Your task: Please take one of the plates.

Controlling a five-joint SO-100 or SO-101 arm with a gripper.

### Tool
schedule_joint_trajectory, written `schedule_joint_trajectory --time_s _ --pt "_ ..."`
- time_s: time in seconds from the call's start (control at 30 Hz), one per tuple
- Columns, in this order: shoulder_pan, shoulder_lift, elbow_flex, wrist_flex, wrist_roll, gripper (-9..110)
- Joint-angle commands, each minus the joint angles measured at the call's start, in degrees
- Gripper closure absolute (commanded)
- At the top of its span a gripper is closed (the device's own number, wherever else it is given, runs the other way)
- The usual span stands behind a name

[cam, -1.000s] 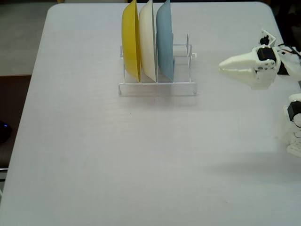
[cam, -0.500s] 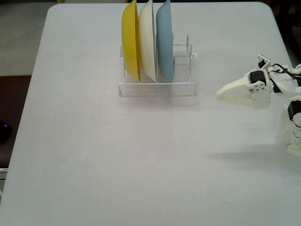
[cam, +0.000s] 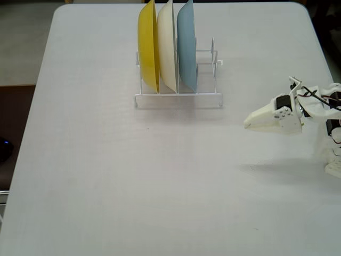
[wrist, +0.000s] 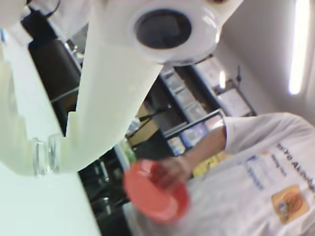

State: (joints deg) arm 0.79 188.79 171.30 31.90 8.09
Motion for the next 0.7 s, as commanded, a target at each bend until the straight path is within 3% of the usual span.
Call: schedule_joint_trajectory --time_s 0.0,0.67 --pt "0.18 0.70 0.88 -2.02 -0.70 102" --pt "0.18 0.70 8.35 -3.16 -1.23 102"
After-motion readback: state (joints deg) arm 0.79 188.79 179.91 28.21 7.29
